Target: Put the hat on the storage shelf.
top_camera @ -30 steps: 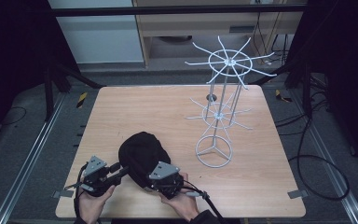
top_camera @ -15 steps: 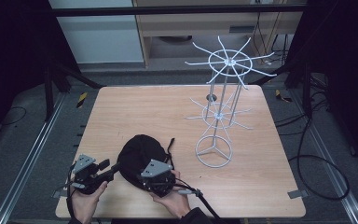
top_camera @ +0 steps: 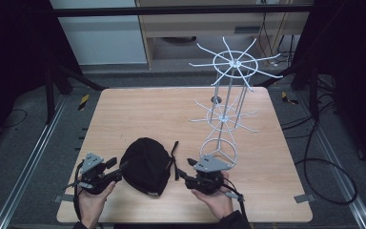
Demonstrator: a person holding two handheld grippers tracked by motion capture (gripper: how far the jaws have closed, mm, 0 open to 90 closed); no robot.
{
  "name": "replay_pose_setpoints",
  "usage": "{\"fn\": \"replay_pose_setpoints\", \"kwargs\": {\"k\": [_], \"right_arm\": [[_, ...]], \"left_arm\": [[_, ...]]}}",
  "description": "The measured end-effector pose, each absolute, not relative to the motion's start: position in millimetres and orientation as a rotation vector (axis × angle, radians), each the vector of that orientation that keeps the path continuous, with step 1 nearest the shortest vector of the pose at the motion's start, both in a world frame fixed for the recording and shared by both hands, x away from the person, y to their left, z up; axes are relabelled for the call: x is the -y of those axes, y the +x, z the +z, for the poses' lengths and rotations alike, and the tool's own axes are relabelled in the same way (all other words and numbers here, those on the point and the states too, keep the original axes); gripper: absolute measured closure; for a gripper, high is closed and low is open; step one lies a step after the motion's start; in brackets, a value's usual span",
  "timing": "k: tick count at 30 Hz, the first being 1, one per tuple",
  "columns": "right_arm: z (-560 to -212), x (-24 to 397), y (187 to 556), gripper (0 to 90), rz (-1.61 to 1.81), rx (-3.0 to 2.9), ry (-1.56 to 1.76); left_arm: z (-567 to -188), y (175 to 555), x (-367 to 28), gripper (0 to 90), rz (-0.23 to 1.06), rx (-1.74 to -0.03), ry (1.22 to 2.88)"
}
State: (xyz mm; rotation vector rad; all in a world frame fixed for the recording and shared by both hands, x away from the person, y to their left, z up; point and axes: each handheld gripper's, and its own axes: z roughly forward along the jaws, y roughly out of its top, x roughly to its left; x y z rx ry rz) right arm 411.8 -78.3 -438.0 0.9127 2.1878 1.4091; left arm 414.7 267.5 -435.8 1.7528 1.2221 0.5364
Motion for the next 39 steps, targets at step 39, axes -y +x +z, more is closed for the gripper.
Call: {"fn": "replay_pose_setpoints", "kwargs": {"k": [39], "right_arm": [[-475,238,410,29.3,1.097,-1.948,1.331]], "left_arm": [[-436,455,-193,33.2,0.513,-1.209,1.936]]}}
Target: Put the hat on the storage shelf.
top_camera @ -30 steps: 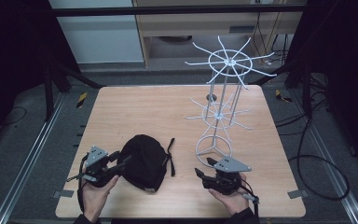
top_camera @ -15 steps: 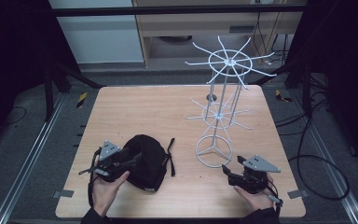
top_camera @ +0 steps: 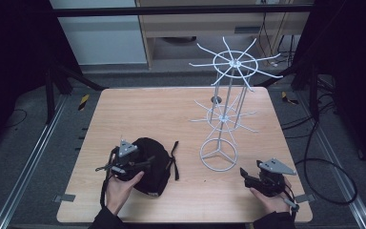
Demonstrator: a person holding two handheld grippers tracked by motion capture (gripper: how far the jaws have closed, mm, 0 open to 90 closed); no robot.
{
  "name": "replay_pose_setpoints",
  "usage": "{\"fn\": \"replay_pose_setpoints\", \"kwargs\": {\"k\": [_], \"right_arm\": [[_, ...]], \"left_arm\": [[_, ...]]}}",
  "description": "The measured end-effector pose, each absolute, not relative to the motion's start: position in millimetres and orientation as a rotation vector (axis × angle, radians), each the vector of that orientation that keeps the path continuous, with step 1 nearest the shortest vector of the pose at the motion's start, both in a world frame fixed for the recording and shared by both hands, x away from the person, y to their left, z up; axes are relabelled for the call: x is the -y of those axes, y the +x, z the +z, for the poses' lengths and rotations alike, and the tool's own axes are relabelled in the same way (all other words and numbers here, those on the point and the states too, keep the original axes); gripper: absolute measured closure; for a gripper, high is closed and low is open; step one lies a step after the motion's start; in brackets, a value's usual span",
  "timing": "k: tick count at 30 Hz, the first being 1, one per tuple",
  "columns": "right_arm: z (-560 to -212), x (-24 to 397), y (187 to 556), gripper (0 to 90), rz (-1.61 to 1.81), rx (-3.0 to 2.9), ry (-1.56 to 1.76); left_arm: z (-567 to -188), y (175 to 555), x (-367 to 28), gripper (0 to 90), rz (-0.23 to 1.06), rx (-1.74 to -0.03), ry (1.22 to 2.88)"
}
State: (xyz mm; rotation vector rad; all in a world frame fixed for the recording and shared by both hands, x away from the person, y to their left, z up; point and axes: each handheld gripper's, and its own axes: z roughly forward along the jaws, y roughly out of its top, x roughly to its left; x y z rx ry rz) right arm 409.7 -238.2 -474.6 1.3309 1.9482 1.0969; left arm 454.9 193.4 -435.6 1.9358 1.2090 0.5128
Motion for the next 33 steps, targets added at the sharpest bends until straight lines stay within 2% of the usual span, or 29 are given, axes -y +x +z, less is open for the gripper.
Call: {"fn": "replay_pose_setpoints", "kwargs": {"k": [9,17,22,33], "right_arm": [[-478,237,413,27.6,1.075,-1.988,1.331],[-480,238,414,27.6,1.062,-2.002,1.331],[-482,238,415,27.9,1.055,-2.009,1.326],[-482,239,414,28.2,1.056,-2.014,1.323]], "left_arm": [[-451,466,-191,32.4,0.494,-1.305,1.975],[-453,467,-206,62.5,0.449,-1.353,1.945],[-451,467,-216,74.4,0.464,-1.369,1.918],[-428,453,-231,78.3,0.483,-1.267,1.824]]}}
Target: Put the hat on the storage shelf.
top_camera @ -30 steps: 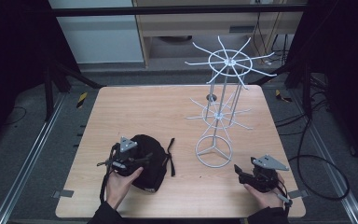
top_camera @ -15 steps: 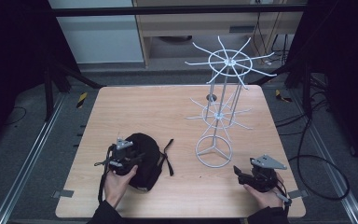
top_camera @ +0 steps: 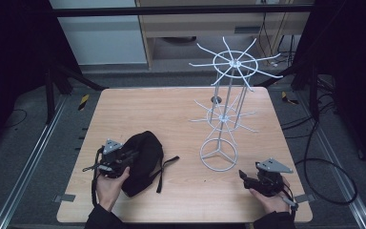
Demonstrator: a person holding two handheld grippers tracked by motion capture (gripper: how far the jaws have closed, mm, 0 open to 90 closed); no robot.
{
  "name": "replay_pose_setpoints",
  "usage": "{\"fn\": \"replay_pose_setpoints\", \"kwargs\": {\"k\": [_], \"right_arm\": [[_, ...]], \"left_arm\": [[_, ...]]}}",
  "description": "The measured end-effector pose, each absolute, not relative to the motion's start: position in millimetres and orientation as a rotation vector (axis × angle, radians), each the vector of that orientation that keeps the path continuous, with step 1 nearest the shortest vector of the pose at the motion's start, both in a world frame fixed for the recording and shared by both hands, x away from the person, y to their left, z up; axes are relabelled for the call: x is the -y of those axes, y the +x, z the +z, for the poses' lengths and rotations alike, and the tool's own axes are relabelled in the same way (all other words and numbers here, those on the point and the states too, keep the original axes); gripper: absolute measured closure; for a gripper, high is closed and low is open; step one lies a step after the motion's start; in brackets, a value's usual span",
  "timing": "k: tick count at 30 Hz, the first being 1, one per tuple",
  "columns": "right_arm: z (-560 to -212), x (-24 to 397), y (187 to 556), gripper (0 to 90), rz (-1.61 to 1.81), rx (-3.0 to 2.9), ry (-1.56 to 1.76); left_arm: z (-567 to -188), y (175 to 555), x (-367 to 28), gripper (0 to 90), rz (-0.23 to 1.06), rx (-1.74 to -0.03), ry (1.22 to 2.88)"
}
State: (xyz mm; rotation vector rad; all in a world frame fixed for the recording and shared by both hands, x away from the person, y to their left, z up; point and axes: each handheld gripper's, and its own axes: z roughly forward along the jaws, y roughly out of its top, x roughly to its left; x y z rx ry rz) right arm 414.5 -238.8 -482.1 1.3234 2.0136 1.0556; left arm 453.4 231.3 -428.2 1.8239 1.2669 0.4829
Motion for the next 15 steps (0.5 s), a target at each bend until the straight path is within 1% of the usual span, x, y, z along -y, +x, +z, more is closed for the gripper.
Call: {"fn": "replay_pose_setpoints", "kwargs": {"k": [9,15], "right_arm": [[-482,240,415,28.4,1.058,-2.011,1.315],[-482,239,415,28.3,1.06,-2.008,1.313]], "left_arm": [[-392,429,-239,78.4,0.536,-1.084,1.675],[-375,420,-243,78.4,0.551,-1.011,1.606]]}}
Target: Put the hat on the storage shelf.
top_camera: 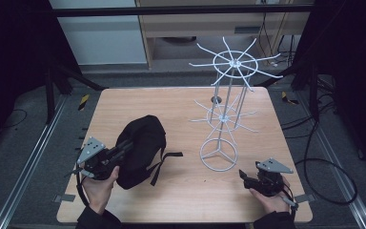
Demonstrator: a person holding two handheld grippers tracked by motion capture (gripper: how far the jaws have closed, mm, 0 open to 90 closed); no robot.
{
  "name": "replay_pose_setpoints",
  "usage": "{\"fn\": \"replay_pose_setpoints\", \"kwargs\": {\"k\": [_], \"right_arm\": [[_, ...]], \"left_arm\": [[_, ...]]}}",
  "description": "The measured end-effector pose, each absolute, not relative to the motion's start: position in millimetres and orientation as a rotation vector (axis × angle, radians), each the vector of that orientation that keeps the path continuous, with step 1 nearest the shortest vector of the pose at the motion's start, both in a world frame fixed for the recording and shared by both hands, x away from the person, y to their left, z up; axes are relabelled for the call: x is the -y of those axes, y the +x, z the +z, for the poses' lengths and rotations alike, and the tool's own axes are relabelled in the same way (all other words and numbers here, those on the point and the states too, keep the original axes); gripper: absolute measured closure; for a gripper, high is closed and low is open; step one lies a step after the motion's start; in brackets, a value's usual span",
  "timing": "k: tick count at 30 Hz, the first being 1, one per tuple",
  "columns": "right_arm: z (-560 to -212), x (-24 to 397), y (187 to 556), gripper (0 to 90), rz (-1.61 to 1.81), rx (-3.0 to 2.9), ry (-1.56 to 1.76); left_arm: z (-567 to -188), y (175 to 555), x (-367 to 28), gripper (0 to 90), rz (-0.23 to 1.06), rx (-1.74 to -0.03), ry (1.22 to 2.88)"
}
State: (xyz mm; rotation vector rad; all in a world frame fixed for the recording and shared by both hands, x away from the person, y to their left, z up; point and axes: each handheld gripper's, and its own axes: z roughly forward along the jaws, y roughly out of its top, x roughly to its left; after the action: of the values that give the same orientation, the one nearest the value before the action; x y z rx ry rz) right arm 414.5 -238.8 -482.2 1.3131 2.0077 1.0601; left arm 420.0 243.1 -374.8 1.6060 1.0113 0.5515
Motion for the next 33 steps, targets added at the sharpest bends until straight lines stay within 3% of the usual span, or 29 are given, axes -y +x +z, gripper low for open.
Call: {"fn": "replay_pose_setpoints", "kwargs": {"k": [33], "right_arm": [[-483,239,415,27.9,1.047,-2.0,1.288]], "left_arm": [[-297,394,-244,78.5,0.519,-0.72,1.279]]}}
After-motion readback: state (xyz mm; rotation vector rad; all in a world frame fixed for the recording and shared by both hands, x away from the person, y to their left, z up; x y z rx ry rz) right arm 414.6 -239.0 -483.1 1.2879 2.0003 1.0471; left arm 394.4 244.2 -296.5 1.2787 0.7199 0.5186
